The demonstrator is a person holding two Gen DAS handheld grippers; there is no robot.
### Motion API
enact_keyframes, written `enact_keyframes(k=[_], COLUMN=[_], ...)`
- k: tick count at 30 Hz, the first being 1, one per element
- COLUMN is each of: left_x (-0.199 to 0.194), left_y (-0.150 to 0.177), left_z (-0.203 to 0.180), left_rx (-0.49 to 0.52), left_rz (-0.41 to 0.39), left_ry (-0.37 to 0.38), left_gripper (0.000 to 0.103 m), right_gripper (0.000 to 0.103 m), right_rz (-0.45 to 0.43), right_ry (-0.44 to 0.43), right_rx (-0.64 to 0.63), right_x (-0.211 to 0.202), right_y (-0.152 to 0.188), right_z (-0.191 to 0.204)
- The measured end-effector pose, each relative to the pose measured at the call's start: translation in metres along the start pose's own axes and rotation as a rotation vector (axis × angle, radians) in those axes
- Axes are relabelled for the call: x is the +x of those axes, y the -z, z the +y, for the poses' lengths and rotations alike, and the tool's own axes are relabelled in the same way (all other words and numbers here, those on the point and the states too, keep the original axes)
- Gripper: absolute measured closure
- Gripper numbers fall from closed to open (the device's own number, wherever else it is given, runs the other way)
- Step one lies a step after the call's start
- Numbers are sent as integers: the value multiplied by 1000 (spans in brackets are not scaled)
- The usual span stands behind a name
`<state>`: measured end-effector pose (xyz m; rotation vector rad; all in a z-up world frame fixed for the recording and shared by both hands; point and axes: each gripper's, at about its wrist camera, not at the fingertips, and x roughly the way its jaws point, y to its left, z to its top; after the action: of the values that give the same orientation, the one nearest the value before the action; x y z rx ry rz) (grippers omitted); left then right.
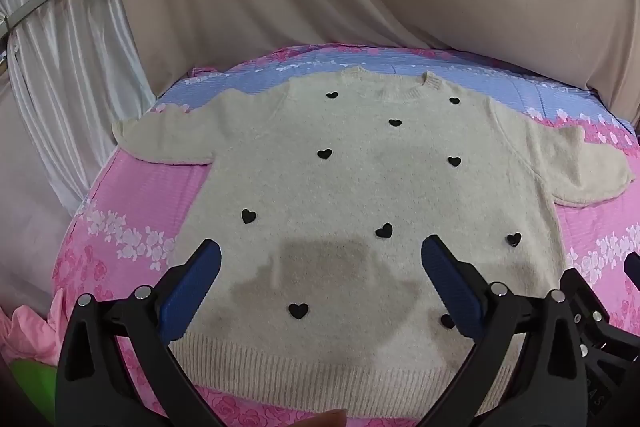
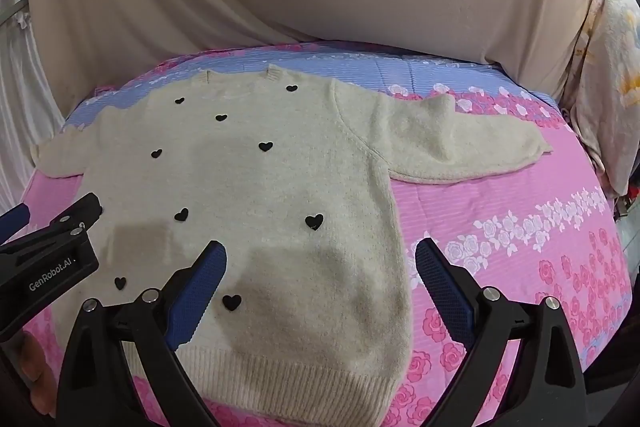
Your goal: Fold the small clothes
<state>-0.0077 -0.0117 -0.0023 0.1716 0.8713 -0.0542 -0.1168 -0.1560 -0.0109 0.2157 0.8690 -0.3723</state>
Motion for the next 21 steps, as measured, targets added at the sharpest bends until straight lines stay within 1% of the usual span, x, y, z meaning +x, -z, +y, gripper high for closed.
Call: enact_keyframes(k=[21], left_x=[-4], left_y=[8], left_z=[2], left_rx=[-11], left_rz=[0], left_ry=[-14], left_gripper=[5], right_gripper=[9], right_rz=[-14], right_ry=[-28], right_rx=[-35], right_x=[-4], right_y=[0], right_z=[7])
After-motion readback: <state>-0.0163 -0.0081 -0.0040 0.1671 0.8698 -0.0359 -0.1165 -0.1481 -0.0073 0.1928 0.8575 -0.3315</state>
